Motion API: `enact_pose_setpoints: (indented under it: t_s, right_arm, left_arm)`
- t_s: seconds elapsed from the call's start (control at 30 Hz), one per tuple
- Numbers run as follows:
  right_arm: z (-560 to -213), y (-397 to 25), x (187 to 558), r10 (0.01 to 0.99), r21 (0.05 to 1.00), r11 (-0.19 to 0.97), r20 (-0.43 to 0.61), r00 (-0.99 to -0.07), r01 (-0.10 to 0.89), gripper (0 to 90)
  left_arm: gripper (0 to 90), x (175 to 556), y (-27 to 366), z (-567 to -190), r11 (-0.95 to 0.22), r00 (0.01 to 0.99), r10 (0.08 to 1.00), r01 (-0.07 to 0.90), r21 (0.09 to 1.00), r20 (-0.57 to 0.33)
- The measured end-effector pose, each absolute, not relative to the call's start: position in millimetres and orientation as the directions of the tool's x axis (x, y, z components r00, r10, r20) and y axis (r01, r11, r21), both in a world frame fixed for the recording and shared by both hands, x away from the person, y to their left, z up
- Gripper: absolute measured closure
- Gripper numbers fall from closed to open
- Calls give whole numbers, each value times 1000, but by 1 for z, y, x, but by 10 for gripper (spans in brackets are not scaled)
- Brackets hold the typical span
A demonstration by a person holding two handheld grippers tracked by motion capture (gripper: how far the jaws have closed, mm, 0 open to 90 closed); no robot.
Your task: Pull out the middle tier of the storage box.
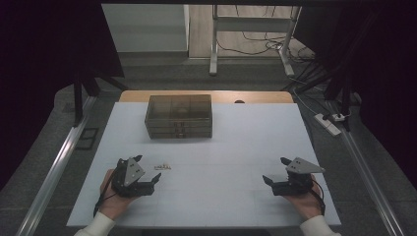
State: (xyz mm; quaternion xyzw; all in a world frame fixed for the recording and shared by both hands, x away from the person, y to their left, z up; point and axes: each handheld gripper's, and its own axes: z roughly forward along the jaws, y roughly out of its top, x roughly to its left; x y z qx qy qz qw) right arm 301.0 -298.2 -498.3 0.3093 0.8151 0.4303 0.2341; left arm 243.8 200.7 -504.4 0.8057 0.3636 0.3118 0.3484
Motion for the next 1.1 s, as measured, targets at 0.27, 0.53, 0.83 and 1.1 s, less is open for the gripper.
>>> enact_pose_setpoints:
  t_s: [0.27,0.53,0.83,1.1]
  right_arm:
    - [-498,-298,301,705,846,441,-120,-699,300,63]
    - [-498,-298,301,708,848,436,-117,-697,301,63]
    - [-498,-297,301,706,846,440,-118,-698,302,63]
    - [-499,-297,302,706,845,442,-120,-698,302,63]
  left_arm:
    - [137,243,194,-505,-543,532,782,326,774,324]
    - [138,243,191,-506,-572,529,765,298,764,367]
    - [138,245,187,-505,-591,517,757,280,757,400]
    - [136,247,185,-506,-608,513,748,277,745,420]
